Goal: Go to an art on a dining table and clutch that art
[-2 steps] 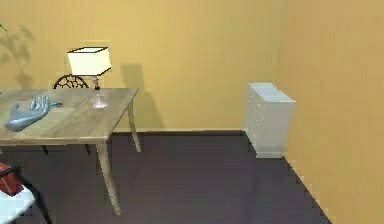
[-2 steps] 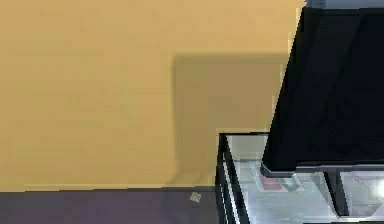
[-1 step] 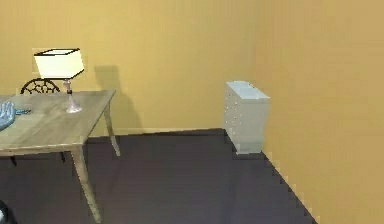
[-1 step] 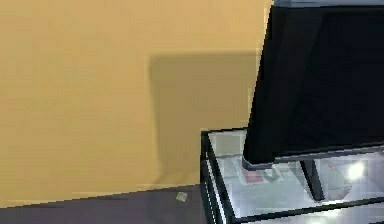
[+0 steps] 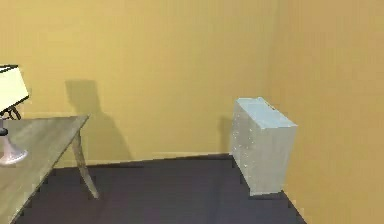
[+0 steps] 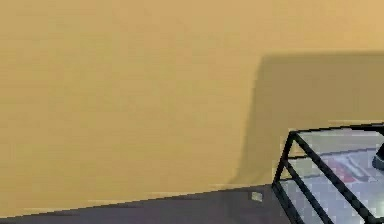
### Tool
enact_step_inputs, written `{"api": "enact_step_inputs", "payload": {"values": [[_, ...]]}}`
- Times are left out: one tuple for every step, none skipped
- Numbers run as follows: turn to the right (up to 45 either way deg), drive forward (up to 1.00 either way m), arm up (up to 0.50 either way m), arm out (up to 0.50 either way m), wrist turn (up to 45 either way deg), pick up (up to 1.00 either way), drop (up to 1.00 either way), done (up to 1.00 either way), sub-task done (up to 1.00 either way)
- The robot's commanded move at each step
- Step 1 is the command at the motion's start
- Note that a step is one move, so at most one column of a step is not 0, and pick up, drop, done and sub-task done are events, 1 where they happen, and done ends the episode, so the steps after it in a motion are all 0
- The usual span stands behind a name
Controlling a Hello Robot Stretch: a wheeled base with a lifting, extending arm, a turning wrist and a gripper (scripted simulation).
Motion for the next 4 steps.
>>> {"api": "enact_step_inputs", "payload": {"values": [[-45.0,0.0,0.0,0.0,0.0,0.0,0.0,0.0,0.0],[-45.0,0.0,0.0,0.0,0.0,0.0,0.0,0.0,0.0],[-21.0,0.0,0.0,0.0,0.0,0.0,0.0,0.0,0.0],[0.0,0.65,0.0,0.0,0.0,0.0,0.0,0.0,0.0]]}}
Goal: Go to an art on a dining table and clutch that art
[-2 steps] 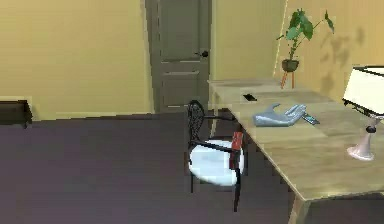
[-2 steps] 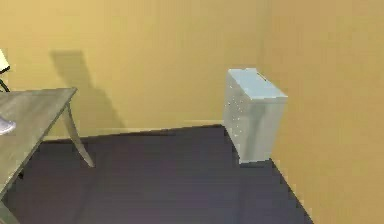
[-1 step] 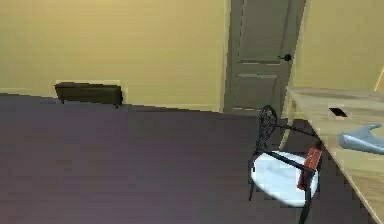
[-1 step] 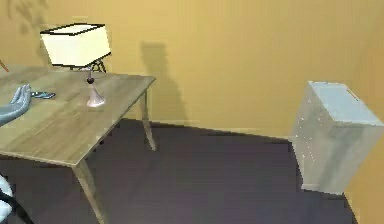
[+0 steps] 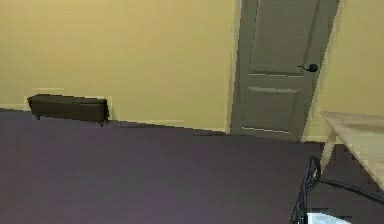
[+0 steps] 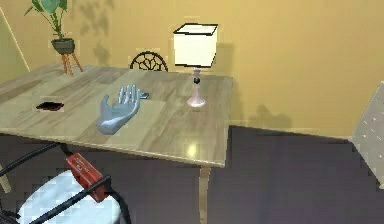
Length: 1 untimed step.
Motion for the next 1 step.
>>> {"api": "enact_step_inputs", "payload": {"values": [[-18.0,0.0,0.0,0.0,0.0,0.0,0.0,0.0,0.0]]}}
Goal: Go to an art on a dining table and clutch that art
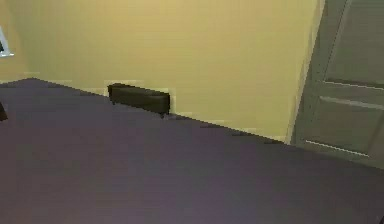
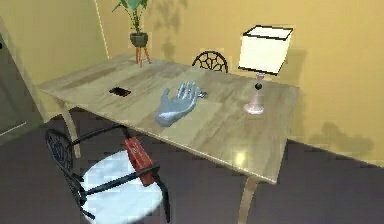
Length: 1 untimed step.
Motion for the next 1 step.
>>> {"api": "enact_step_inputs", "payload": {"values": [[45.0,0.0,0.0,0.0,0.0,0.0,0.0,0.0,0.0]]}}
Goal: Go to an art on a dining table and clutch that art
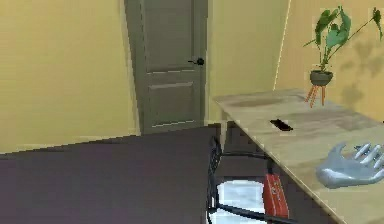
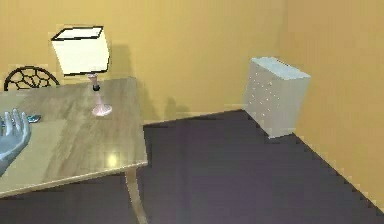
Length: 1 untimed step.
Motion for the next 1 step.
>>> {"api": "enact_step_inputs", "payload": {"values": [[45.0,0.0,0.0,0.0,0.0,0.0,0.0,0.0,0.0]]}}
